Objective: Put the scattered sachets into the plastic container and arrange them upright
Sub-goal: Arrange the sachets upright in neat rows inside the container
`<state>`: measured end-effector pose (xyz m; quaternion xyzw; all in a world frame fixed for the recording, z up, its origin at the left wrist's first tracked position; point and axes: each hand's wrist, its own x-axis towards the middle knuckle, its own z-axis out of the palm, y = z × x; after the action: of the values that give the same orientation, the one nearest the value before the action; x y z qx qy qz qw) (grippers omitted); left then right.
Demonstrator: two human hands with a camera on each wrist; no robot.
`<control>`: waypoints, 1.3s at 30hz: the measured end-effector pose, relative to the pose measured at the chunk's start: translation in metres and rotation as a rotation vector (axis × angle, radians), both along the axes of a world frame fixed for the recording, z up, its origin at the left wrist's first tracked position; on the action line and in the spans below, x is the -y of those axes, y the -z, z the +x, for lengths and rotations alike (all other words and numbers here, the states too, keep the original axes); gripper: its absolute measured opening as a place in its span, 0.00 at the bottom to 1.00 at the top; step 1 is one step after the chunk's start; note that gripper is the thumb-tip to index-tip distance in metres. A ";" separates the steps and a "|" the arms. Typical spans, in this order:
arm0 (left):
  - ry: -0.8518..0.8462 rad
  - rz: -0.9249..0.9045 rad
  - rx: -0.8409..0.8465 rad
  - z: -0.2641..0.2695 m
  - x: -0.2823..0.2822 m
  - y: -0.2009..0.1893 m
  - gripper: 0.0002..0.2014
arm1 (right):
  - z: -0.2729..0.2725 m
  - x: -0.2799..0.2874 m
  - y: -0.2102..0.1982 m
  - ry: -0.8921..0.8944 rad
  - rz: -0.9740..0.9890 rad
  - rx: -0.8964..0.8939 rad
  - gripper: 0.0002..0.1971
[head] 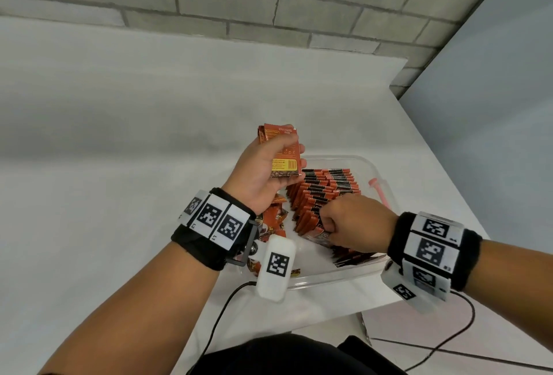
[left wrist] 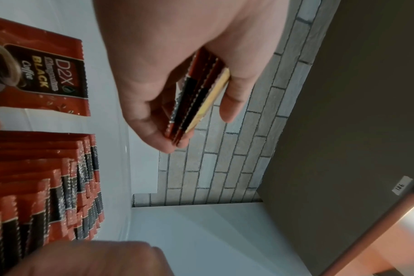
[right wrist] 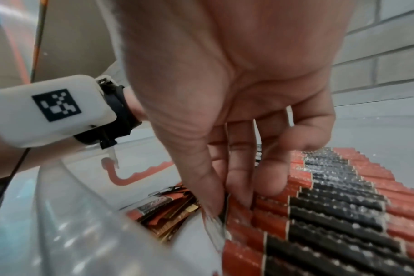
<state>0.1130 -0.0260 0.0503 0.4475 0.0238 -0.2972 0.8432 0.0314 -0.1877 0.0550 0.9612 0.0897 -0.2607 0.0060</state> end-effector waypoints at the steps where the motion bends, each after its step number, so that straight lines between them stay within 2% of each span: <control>1: 0.004 -0.001 -0.001 -0.001 0.000 0.000 0.04 | 0.001 -0.001 0.001 -0.031 -0.029 0.007 0.17; 7: 0.001 -0.003 0.003 -0.001 -0.004 0.003 0.05 | 0.005 -0.010 0.004 -0.153 -0.163 0.049 0.08; 20: 0.024 0.011 0.006 -0.002 -0.002 0.005 0.05 | 0.009 -0.013 0.002 -0.213 -0.213 0.061 0.08; 27: 0.031 0.012 -0.001 0.000 -0.002 0.005 0.04 | 0.009 -0.011 0.000 -0.184 -0.189 0.065 0.02; 34: 0.032 0.014 -0.012 0.000 -0.001 0.006 0.05 | 0.010 -0.009 -0.001 -0.144 -0.176 0.073 0.09; 39: 0.037 0.009 -0.014 -0.001 0.001 0.006 0.05 | 0.010 -0.008 -0.004 -0.131 -0.182 0.102 0.11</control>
<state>0.1124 -0.0268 0.0440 0.4494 0.0225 -0.3157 0.8354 0.0412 -0.1797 0.0587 0.9608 0.1281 -0.2174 0.1148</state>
